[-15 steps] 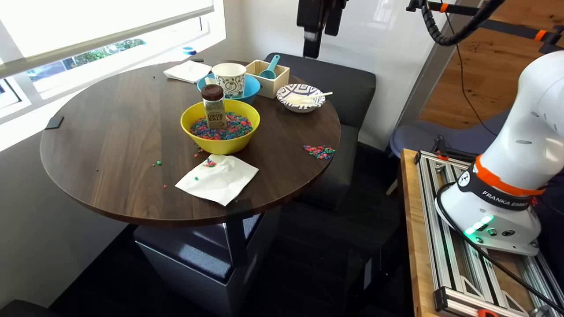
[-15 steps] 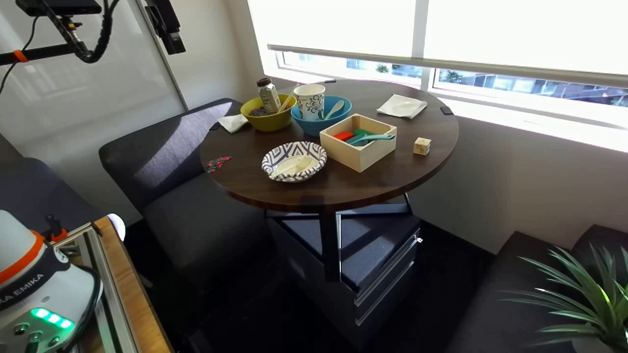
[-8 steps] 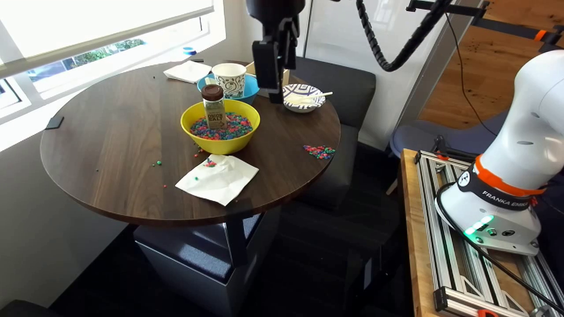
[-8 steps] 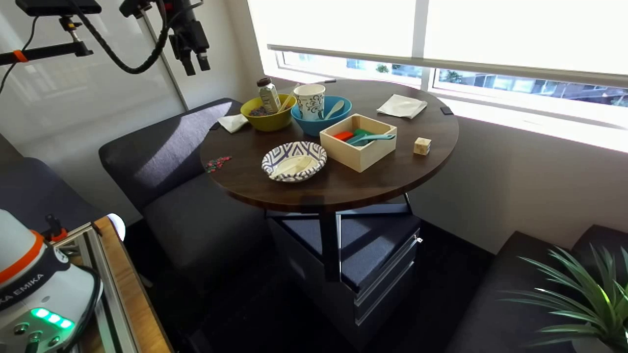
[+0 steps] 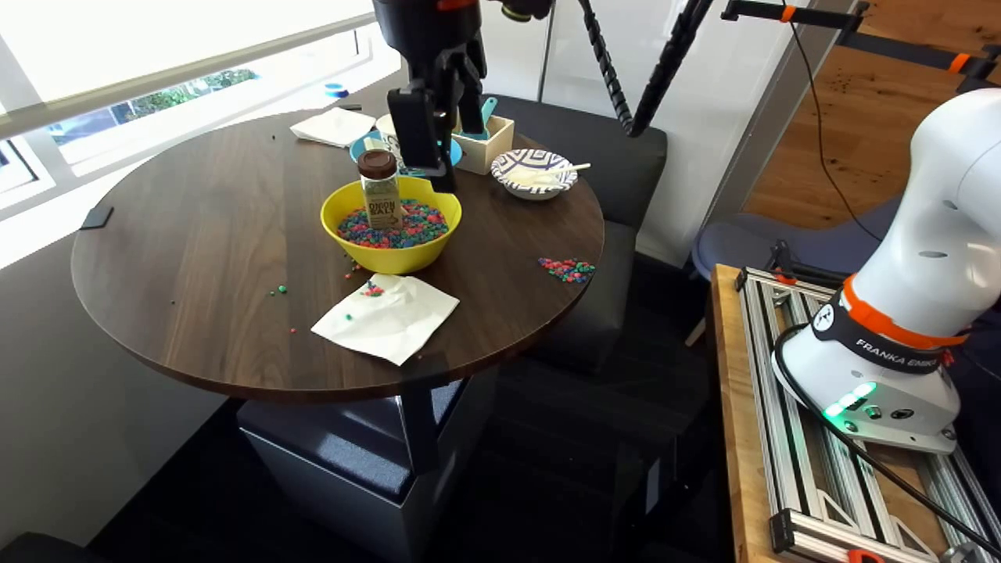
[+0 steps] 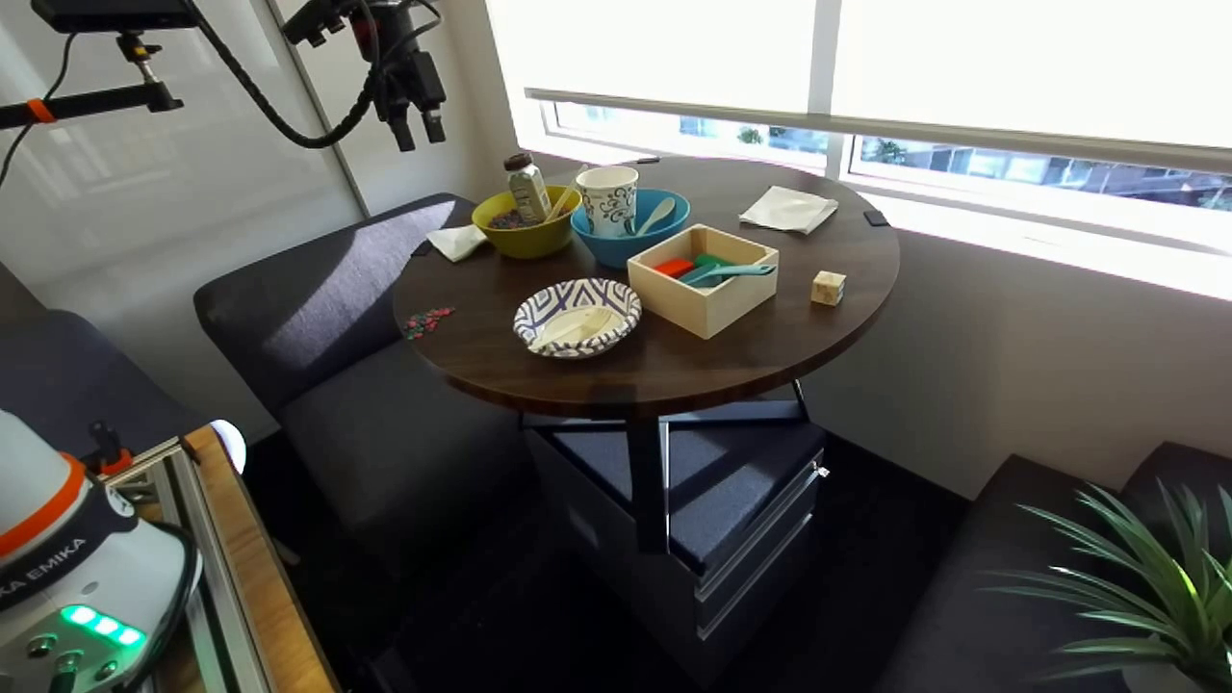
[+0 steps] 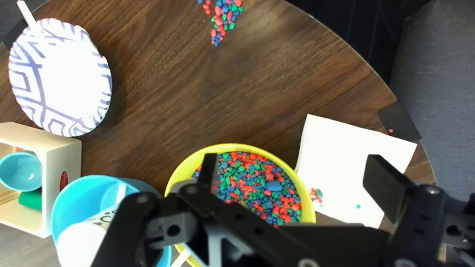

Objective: Remove the spice bottle from the yellow bowl and put it on the table near the paper plate

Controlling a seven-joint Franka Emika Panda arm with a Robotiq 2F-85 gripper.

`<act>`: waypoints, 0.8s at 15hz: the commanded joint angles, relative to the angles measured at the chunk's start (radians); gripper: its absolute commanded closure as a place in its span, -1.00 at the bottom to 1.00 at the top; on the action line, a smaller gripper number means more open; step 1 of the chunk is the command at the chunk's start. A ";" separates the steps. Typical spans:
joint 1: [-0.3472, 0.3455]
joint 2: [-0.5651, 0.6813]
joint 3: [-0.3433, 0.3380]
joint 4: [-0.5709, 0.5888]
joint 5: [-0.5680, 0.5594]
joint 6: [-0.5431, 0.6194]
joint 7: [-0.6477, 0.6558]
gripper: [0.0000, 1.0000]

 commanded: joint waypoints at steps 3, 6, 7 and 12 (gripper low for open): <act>0.018 0.109 -0.061 0.107 -0.095 0.069 -0.206 -1.00; 0.005 0.169 -0.093 0.174 -0.074 0.053 -0.317 -1.00; 0.004 0.190 -0.102 0.195 -0.069 0.055 -0.345 -1.00; -0.005 0.277 -0.118 0.259 -0.007 0.064 -0.441 -1.00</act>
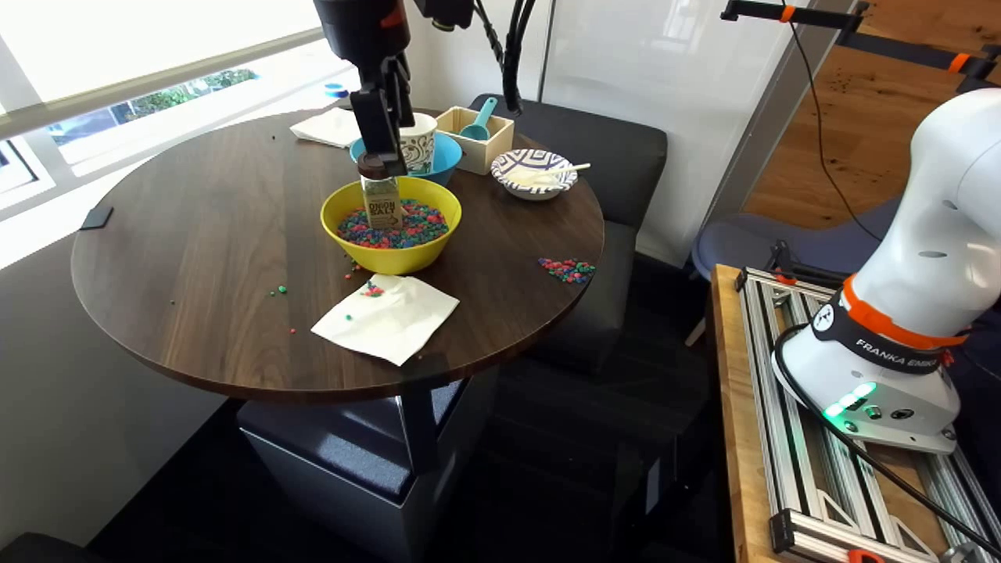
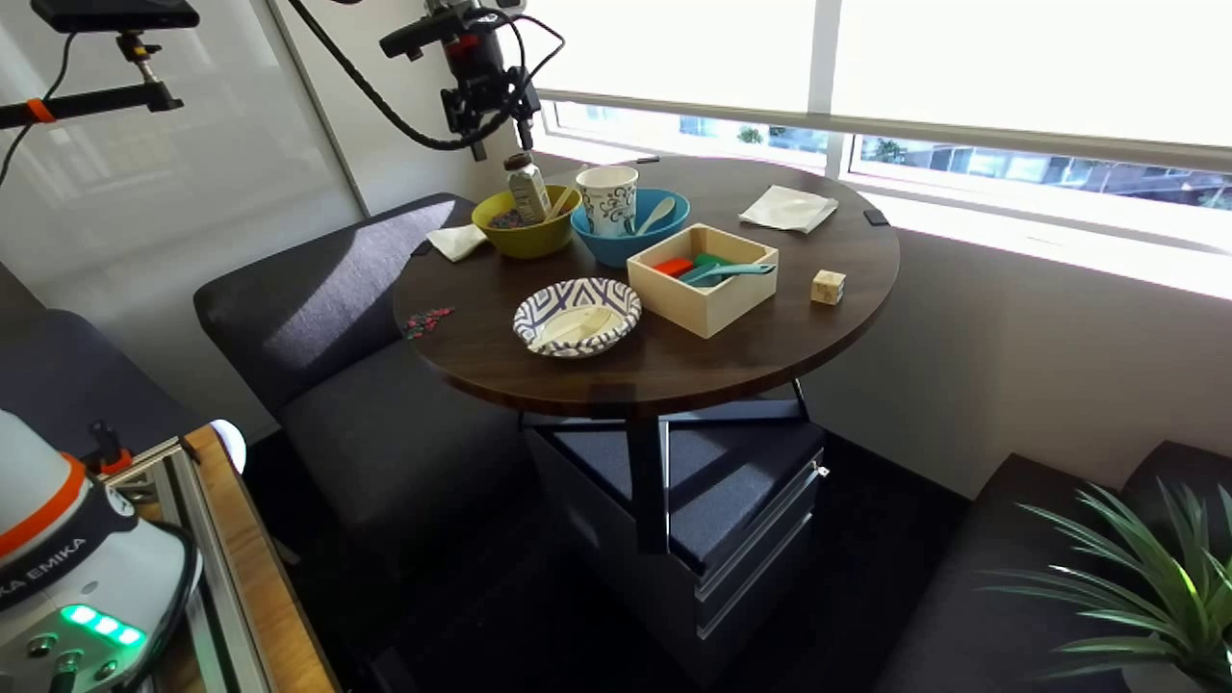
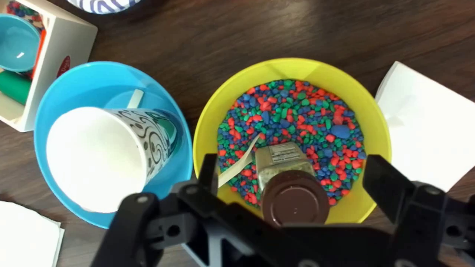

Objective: Remove the spice bottle from the yellow bowl and put it on the table near the paper plate

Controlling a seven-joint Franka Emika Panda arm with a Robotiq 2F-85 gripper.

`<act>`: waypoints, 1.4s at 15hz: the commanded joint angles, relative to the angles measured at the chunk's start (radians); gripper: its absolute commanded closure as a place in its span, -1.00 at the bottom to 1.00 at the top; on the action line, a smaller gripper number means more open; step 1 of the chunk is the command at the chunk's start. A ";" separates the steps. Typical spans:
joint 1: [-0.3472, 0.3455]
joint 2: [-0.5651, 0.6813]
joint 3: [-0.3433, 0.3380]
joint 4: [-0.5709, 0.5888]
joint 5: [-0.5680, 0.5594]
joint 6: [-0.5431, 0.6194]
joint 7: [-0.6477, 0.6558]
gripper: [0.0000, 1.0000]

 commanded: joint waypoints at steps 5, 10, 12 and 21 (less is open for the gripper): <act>0.004 0.103 -0.015 0.061 0.053 0.007 -0.066 -1.00; 0.008 0.139 -0.022 0.087 0.050 0.036 -0.066 -1.00; 0.012 0.152 -0.021 0.100 0.049 0.033 -0.067 -0.87; 0.046 0.092 -0.024 0.081 0.015 0.040 -0.014 0.51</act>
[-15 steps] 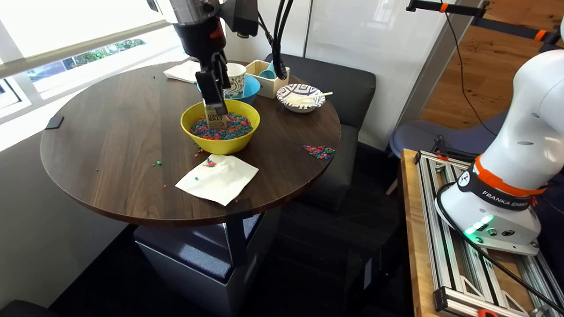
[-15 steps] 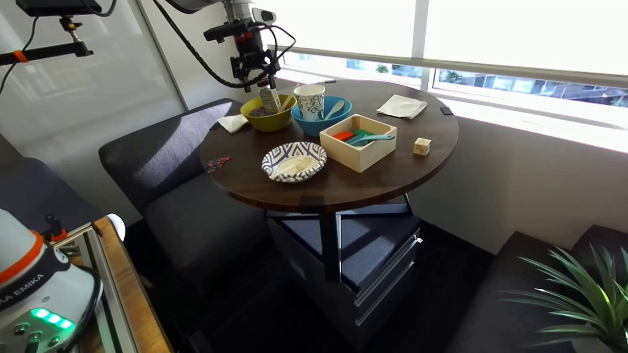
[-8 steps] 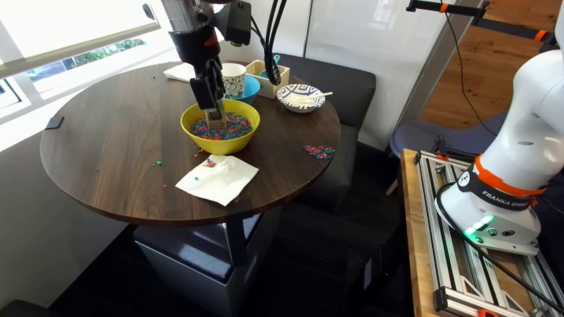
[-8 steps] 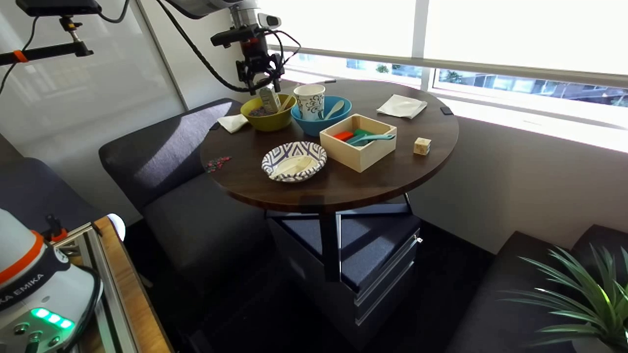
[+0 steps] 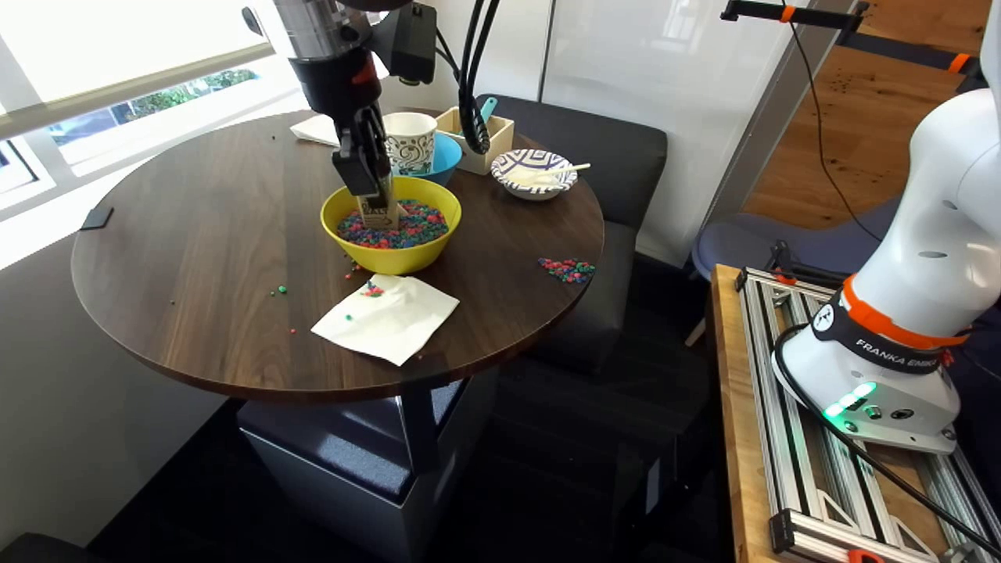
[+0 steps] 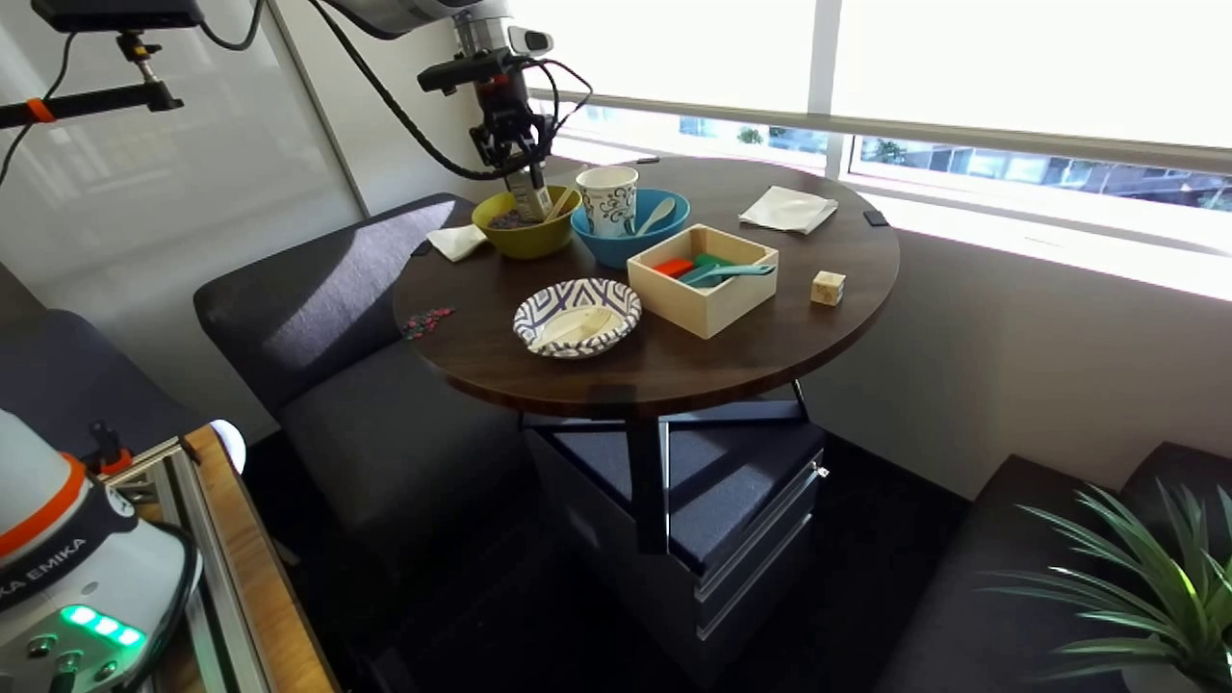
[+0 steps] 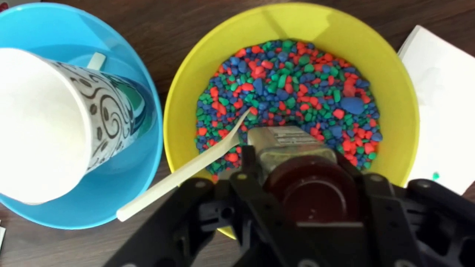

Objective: Remove the spice bottle from the yellow bowl and put it on the table near the paper plate

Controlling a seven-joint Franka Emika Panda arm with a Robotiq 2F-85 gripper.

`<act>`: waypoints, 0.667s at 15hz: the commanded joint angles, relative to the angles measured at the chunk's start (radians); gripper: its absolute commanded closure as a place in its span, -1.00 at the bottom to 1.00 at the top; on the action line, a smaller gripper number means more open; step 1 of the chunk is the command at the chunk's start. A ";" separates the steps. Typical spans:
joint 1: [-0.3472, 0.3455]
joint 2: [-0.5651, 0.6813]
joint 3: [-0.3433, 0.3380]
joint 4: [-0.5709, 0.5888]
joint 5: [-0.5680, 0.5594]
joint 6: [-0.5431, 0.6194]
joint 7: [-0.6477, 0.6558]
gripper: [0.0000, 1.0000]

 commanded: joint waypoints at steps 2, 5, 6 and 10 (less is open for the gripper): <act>0.040 -0.107 -0.002 -0.033 0.013 -0.005 0.056 0.51; 0.025 -0.196 0.001 -0.046 0.078 -0.079 0.085 0.51; 0.017 -0.228 -0.009 -0.057 0.095 -0.101 0.121 0.51; -0.045 -0.348 -0.057 -0.118 0.174 -0.226 0.192 0.51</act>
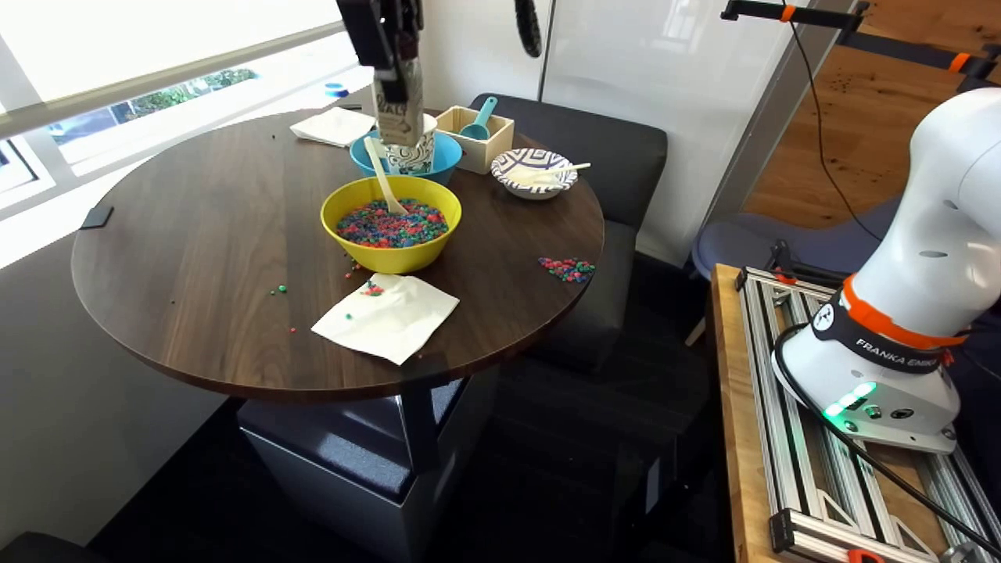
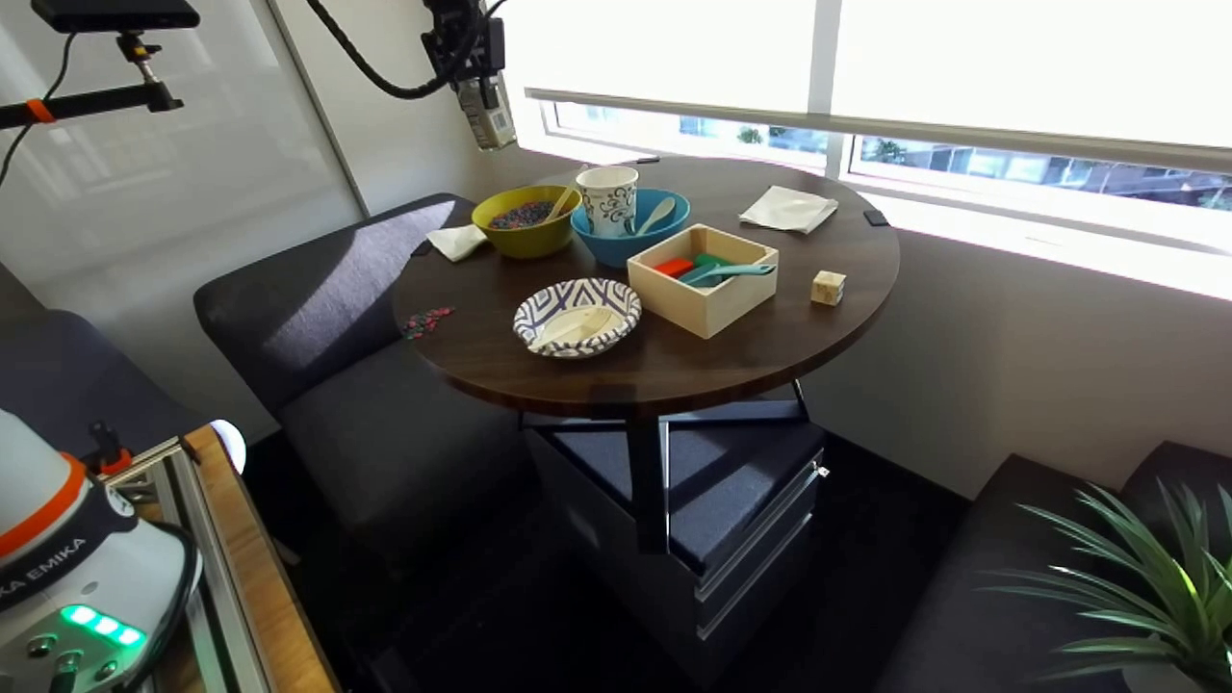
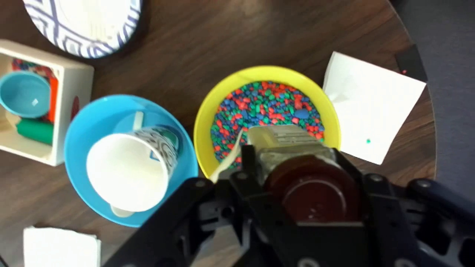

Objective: Remove the spice bottle from the yellow bowl and put it on the table near the paper plate

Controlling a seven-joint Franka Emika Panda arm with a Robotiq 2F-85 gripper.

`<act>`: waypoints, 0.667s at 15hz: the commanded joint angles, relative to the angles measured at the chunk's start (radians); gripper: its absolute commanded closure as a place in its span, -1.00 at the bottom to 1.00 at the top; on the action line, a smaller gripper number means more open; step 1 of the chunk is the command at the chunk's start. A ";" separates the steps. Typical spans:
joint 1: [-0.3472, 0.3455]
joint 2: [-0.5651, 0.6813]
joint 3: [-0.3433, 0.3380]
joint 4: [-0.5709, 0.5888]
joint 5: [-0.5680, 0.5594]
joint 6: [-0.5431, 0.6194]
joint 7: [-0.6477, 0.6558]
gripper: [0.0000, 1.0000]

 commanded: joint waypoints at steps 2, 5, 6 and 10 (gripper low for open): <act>-0.090 -0.146 -0.067 -0.141 0.100 -0.048 0.064 0.51; -0.152 -0.172 -0.117 -0.220 0.181 0.000 0.075 0.51; -0.168 -0.178 -0.130 -0.246 0.212 0.012 0.083 0.51; -0.215 -0.184 -0.167 -0.396 0.364 0.210 0.086 0.51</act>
